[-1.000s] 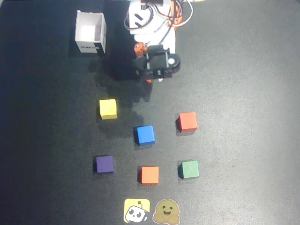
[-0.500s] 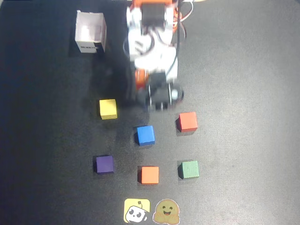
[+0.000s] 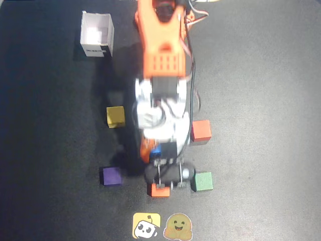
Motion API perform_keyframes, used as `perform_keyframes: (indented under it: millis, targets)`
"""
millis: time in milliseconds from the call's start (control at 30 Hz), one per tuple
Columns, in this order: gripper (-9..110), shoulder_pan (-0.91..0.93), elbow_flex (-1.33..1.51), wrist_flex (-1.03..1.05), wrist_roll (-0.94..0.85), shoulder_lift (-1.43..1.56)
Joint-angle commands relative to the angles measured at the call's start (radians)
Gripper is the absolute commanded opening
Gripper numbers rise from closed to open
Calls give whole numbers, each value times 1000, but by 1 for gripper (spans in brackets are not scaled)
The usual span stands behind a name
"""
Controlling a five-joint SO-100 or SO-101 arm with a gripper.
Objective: Put the orange cube on top of the purple cube.
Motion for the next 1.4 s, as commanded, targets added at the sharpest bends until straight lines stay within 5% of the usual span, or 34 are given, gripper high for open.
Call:
perform_keyframes:
  millis: [0, 1367]
  targets:
    - [19, -17, -146, -18, 21, -75]
    - [23, -11, -314, -144, 69, -387]
